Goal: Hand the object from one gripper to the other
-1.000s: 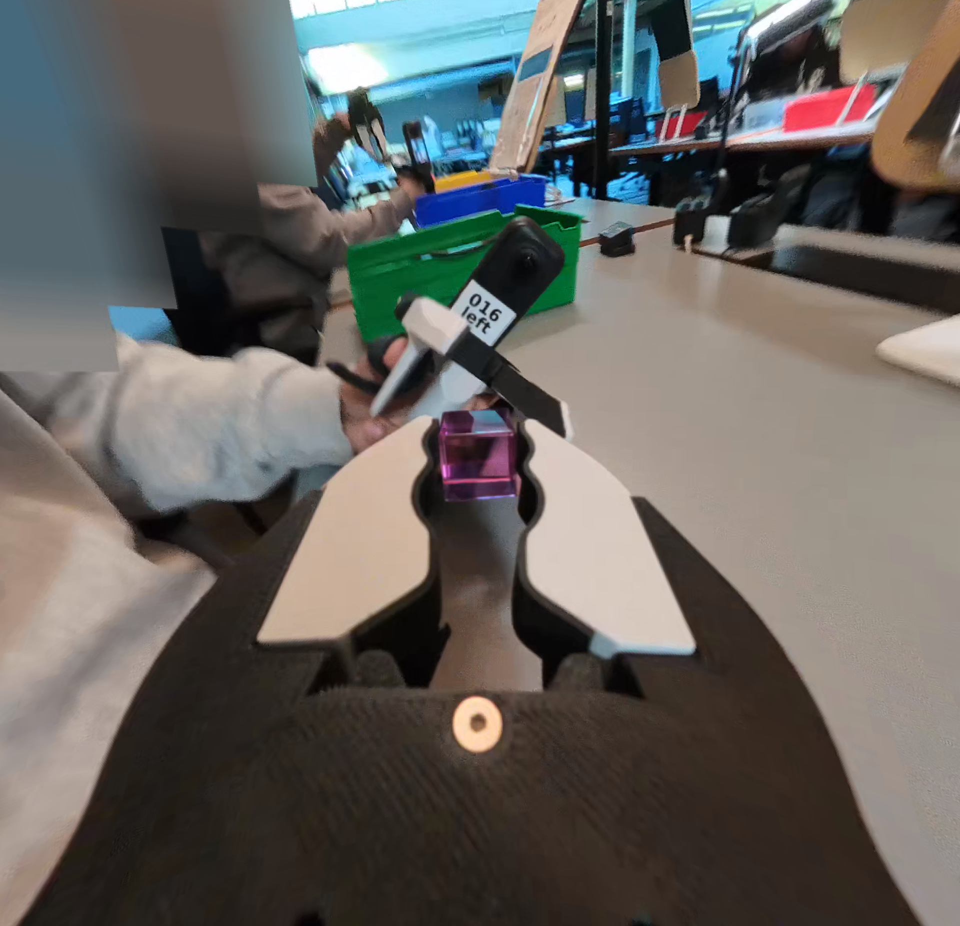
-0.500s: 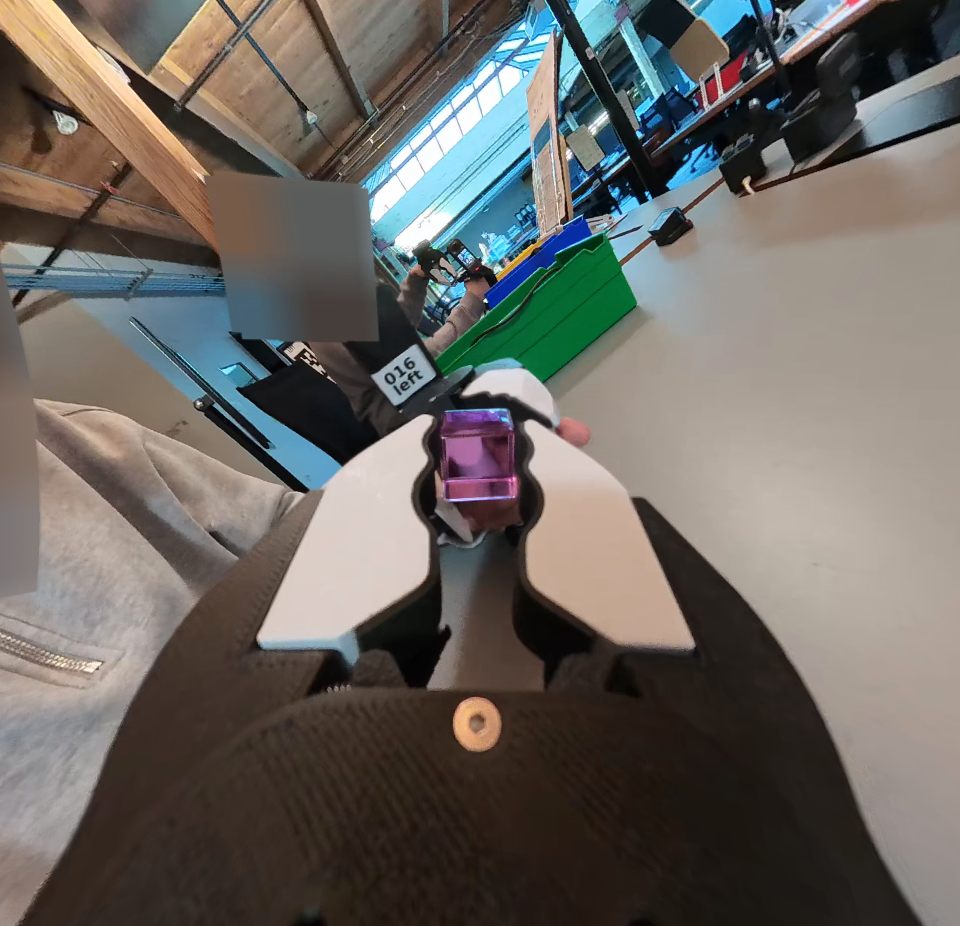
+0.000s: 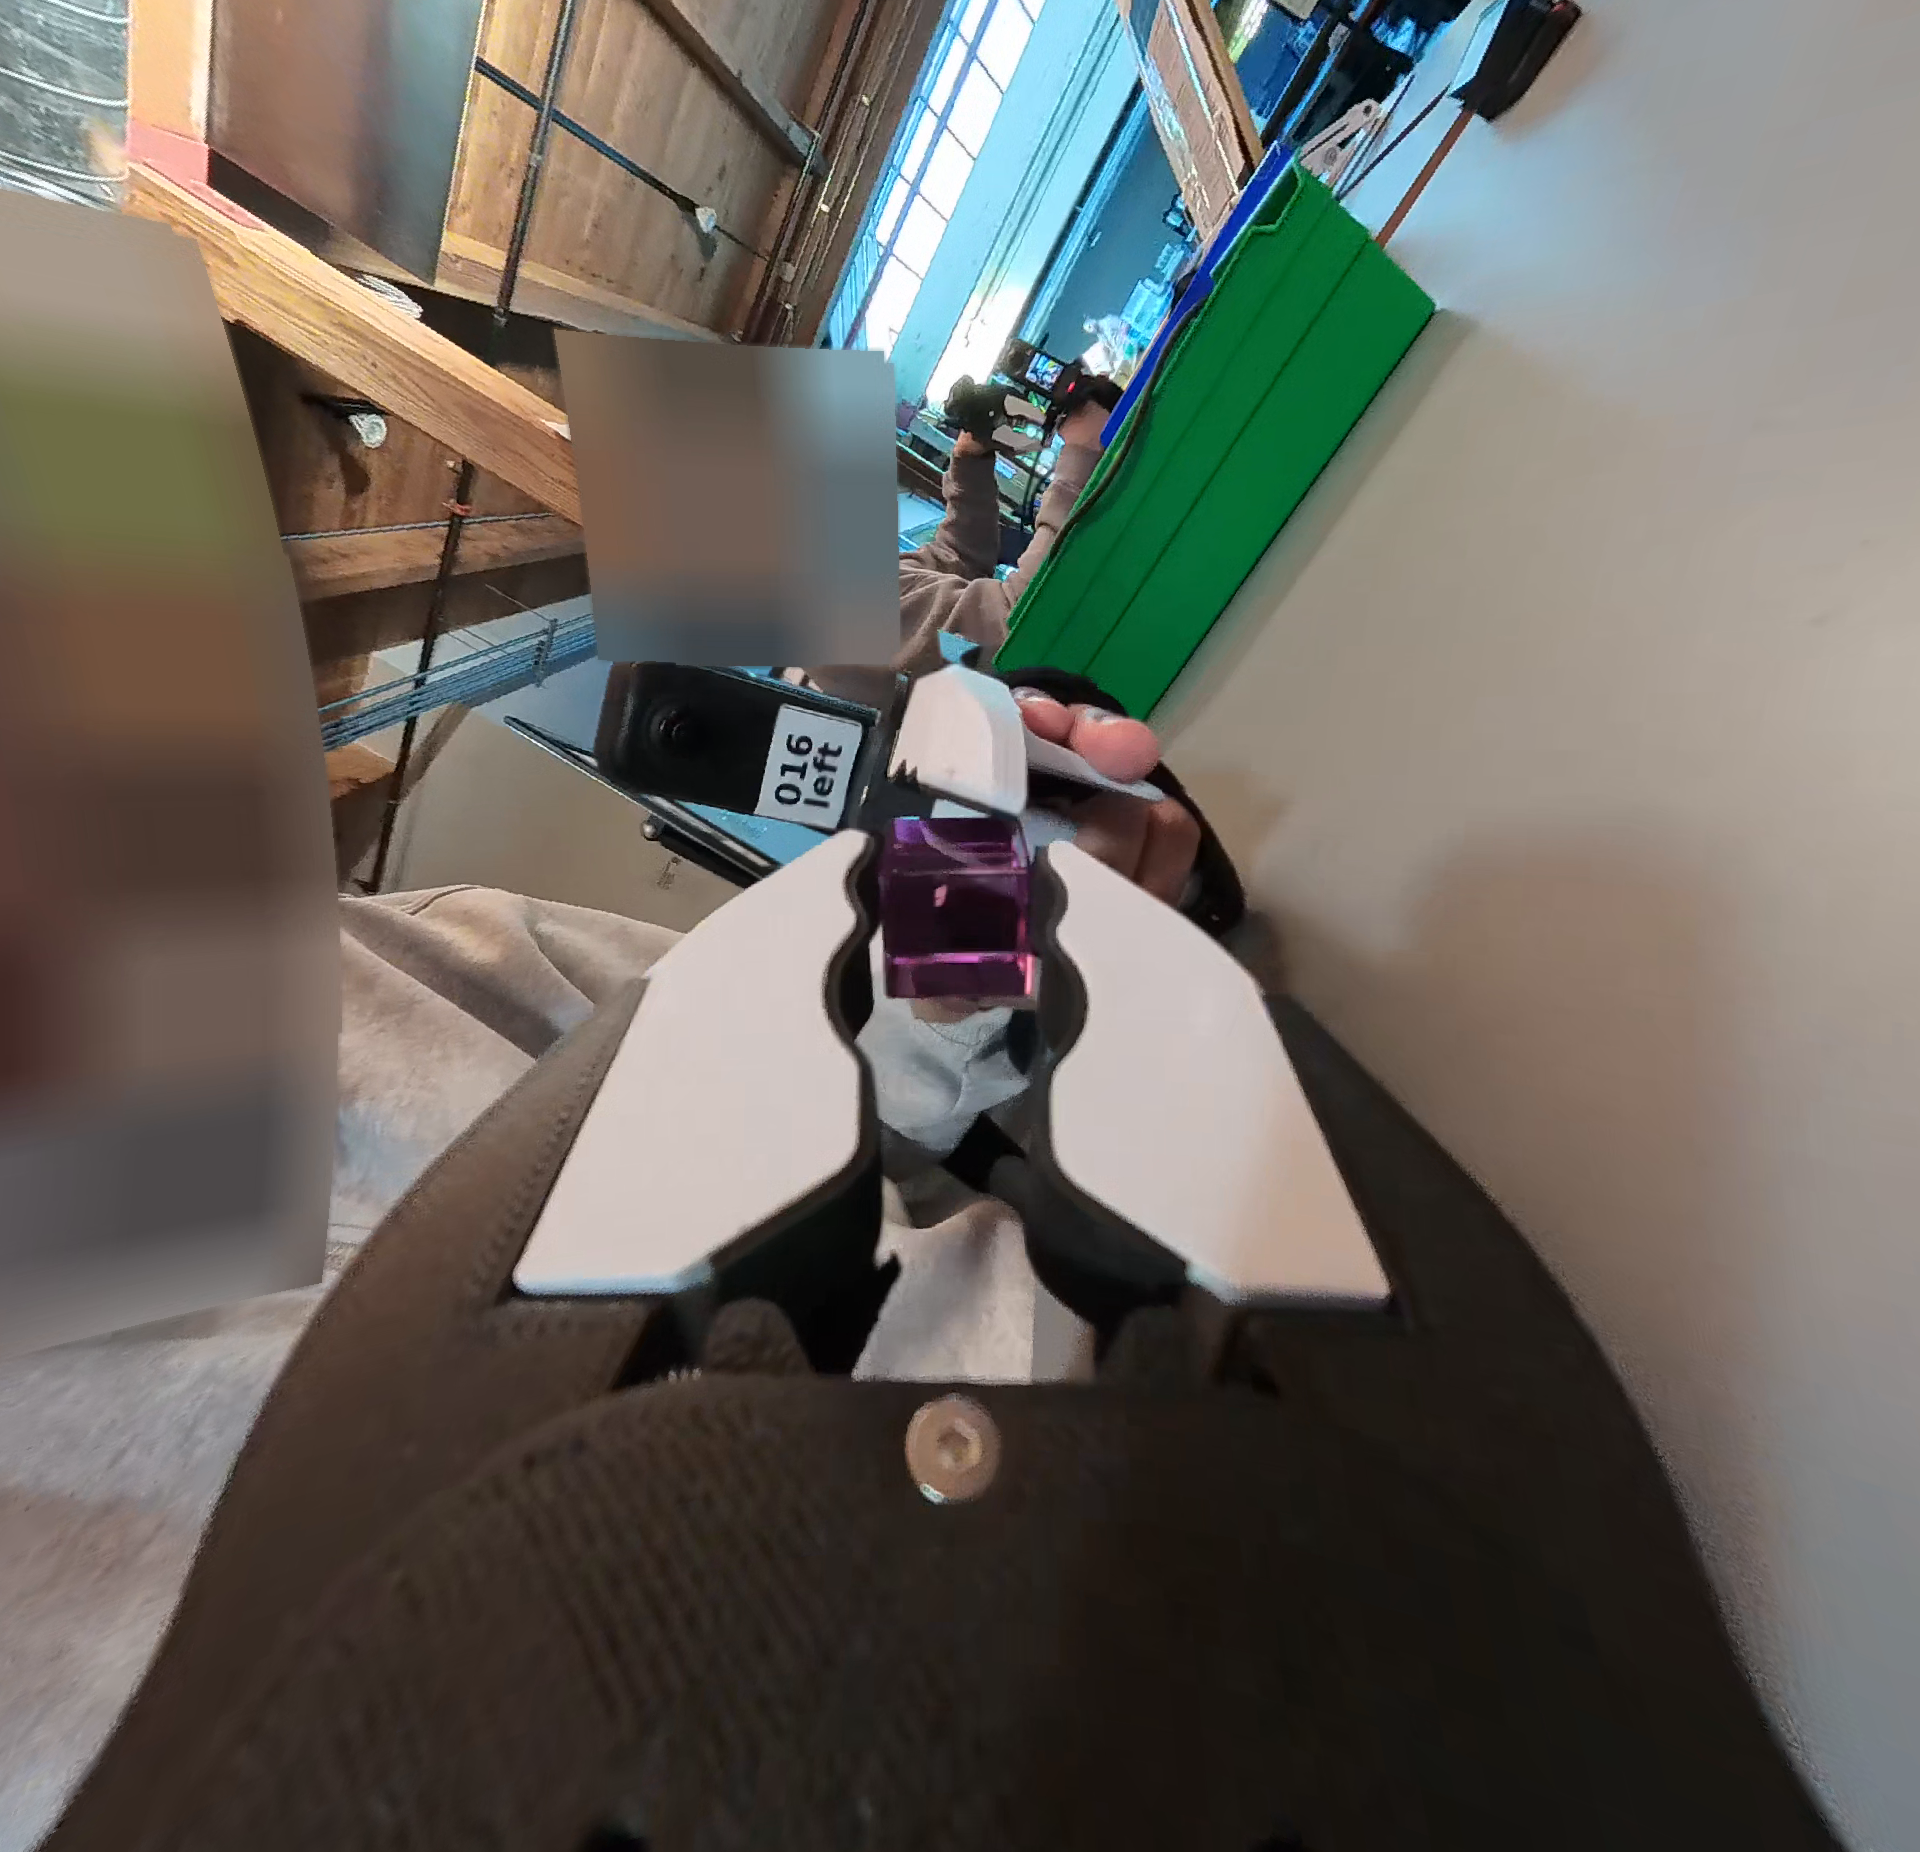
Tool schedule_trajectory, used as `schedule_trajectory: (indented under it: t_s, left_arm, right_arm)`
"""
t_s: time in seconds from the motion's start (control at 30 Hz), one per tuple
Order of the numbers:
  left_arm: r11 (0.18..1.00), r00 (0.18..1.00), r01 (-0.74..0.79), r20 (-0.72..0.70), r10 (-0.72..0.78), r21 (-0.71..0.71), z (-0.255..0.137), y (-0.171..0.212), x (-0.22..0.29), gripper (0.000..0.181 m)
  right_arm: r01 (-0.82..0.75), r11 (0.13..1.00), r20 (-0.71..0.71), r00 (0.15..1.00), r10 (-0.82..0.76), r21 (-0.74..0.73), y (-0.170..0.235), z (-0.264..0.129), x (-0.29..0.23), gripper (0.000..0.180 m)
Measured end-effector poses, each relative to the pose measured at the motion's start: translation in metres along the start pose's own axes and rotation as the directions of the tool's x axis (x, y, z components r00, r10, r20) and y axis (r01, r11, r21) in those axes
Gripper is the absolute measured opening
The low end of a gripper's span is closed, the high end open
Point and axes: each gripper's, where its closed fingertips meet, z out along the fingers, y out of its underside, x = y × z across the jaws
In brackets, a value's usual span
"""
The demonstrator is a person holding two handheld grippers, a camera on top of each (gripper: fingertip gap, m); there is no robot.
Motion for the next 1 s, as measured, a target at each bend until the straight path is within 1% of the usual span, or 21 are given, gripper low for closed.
schedule_trajectory:
  t_s: [0.07,0.13,0.17,0.23,0.33,0.4,0.5,0.63,0.73,0.87,0.97,1.0]
  left_arm:
    - [1.0,1.0,-0.016,0.019,0.016,-0.01,0.0,0.001,-0.002,0.03]
    - [0.999,0.997,-0.042,0.057,0.043,-0.025,-0.001,0.002,-0.007,0.029]
    - [0.998,0.995,-0.056,0.081,0.059,-0.042,-0.001,0.004,-0.01,0.029]
    - [0.99,0.985,-0.092,0.135,0.106,-0.105,-0.001,0.012,-0.018,0.029]
    - [0.962,0.96,-0.156,0.196,0.201,-0.222,-0.001,0.025,-0.027,0.029]
    - [0.94,0.943,-0.185,0.218,0.251,-0.286,0.0,0.032,-0.03,0.029]
    - [0.916,0.925,-0.194,0.245,0.29,-0.351,0.001,0.04,-0.034,0.029]
    - [0.897,0.901,-0.202,0.284,0.328,-0.394,0.0,0.041,-0.038,0.029]
    - [0.859,0.858,-0.264,0.301,0.417,-0.439,0.0,0.04,-0.038,0.029]
    - [0.8,0.81,-0.352,0.271,0.52,-0.485,0.007,0.04,-0.028,0.029]
    - [0.789,0.801,-0.364,0.266,0.536,-0.495,0.009,0.04,-0.023,0.029]
    - [0.791,0.801,-0.363,0.268,0.535,-0.492,0.009,0.039,-0.024,0.029]
  right_arm:
    - [-0.008,1.0,-0.009,1.0,0.008,0.023,-0.003,-0.001,0.004,0.042]
    - [0.025,0.996,-0.081,0.997,-0.018,0.091,-0.012,-0.006,0.014,0.046]
    - [0.053,0.991,-0.124,0.992,-0.038,0.122,-0.017,-0.009,0.019,0.055]
    - [0.116,0.982,-0.208,0.974,-0.084,0.146,-0.023,-0.016,0.025,0.06]
    - [0.247,0.965,-0.363,0.91,-0.199,0.09,-0.025,-0.021,0.033,0.059]
    - [0.337,0.941,-0.467,0.835,-0.292,0.015,-0.021,-0.021,0.039,0.056]
    - [0.437,0.896,-0.552,0.729,-0.405,-0.08,-0.017,-0.016,0.041,0.056]
    - [0.489,0.855,-0.62,0.62,-0.48,-0.174,-0.012,-0.015,0.048,0.059]
    - [0.477,0.853,-0.636,0.596,-0.49,-0.211,-0.007,-0.014,0.053,0.057]
    - [0.48,0.843,-0.645,0.569,-0.51,-0.244,-0.005,-0.014,0.055,0.047]
    - [0.48,0.833,-0.651,0.545,-0.528,-0.274,-0.004,-0.015,0.055,0.03]
    - [0.475,0.836,-0.654,0.546,-0.524,-0.274,-0.004,-0.015,0.055,0.03]
